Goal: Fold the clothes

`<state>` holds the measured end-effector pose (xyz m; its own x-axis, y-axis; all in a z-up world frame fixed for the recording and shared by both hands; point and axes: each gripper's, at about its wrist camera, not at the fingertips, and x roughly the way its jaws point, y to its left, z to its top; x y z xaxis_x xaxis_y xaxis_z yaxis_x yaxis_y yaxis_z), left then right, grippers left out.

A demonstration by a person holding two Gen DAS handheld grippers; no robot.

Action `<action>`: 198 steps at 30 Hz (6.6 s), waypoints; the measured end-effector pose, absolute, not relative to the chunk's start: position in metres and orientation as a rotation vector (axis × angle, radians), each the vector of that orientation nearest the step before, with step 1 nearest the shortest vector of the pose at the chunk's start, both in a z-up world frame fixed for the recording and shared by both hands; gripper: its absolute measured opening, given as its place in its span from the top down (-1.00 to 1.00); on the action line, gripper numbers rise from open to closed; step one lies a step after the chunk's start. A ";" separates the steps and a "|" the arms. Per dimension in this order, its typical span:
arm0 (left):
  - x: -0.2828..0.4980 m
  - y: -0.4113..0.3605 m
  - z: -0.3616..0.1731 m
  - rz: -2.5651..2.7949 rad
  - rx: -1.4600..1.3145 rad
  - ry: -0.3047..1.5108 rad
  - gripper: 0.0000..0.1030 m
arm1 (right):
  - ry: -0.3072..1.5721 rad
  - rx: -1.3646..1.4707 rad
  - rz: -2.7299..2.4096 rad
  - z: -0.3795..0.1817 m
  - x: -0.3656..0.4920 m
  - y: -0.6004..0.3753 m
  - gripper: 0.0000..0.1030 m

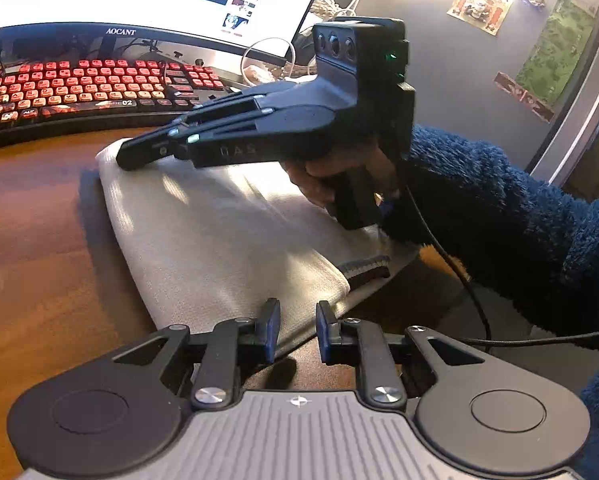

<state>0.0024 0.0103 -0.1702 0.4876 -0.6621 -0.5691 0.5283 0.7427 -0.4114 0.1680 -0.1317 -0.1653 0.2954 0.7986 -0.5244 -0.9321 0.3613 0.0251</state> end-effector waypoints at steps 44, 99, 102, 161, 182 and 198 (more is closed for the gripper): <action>0.004 0.012 -0.167 -0.783 -0.122 0.775 0.54 | 0.540 -0.240 1.128 -0.164 0.167 -0.159 1.00; 0.028 0.030 -0.172 -0.648 -0.320 0.814 0.47 | 0.417 0.288 0.145 -0.168 0.009 -0.366 0.87; 0.025 0.034 -0.176 -0.669 -0.350 0.805 0.46 | 0.382 0.237 0.218 -0.151 0.012 -0.346 0.87; 0.149 0.056 -0.167 -0.531 -0.708 0.795 0.83 | 0.306 -0.366 0.756 -0.183 -0.045 -0.159 0.73; 0.119 0.083 -0.179 -0.475 -0.717 0.768 0.85 | 0.360 -0.144 0.902 -0.165 -0.030 -0.186 0.82; 0.101 0.099 -0.148 -0.348 -0.533 0.668 0.64 | 0.415 -0.156 0.922 -0.175 -0.029 -0.181 0.54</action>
